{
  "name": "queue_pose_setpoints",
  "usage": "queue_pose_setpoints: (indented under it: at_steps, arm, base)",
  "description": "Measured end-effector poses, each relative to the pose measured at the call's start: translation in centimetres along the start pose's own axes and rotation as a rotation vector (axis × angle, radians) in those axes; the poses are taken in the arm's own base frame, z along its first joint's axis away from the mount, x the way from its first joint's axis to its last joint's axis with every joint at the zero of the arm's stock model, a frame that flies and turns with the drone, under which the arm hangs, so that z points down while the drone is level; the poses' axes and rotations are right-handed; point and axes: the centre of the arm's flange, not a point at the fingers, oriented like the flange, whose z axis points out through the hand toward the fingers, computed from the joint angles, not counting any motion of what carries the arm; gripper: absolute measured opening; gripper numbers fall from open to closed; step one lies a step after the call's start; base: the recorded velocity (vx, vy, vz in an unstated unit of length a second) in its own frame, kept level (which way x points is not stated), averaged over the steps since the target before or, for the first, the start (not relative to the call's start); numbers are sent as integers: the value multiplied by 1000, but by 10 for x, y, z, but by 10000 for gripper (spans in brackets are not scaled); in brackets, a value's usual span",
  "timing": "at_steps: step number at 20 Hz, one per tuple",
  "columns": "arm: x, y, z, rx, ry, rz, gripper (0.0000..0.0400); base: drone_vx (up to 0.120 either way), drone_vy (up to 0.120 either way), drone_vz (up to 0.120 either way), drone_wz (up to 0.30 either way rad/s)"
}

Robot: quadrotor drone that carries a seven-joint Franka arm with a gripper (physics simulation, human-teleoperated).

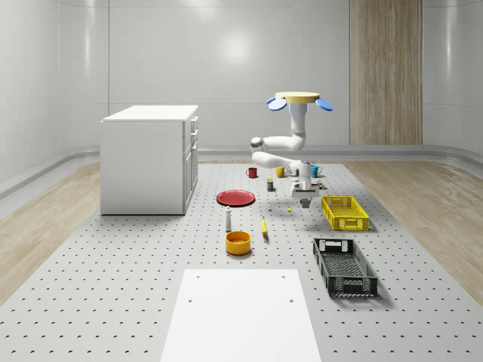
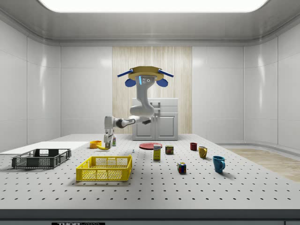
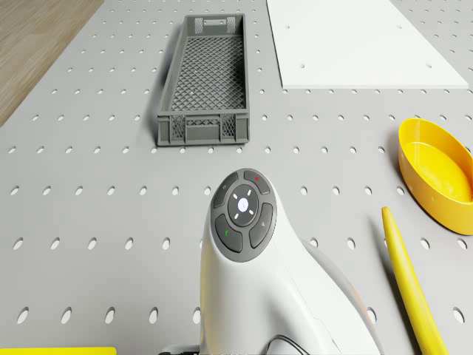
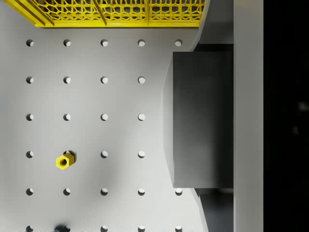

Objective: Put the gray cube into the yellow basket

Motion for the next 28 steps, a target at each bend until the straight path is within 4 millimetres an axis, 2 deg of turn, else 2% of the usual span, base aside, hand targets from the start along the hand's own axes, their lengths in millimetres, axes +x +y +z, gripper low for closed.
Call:
queue_pose_setpoints:
  at_steps: [5,10,16,28]
  arm:
    - [0,0,-1,0,0,0,250]
    - [0,0,-1,0,0,0,250]
    - [0,0,-1,0,0,0,250]
    - [0,0,-1,0,0,0,250]
  base:
    - [0,120,104,0]
    - [0,120,0,0]
    - [-113,120,0,0]
    - [0,120,0,0]
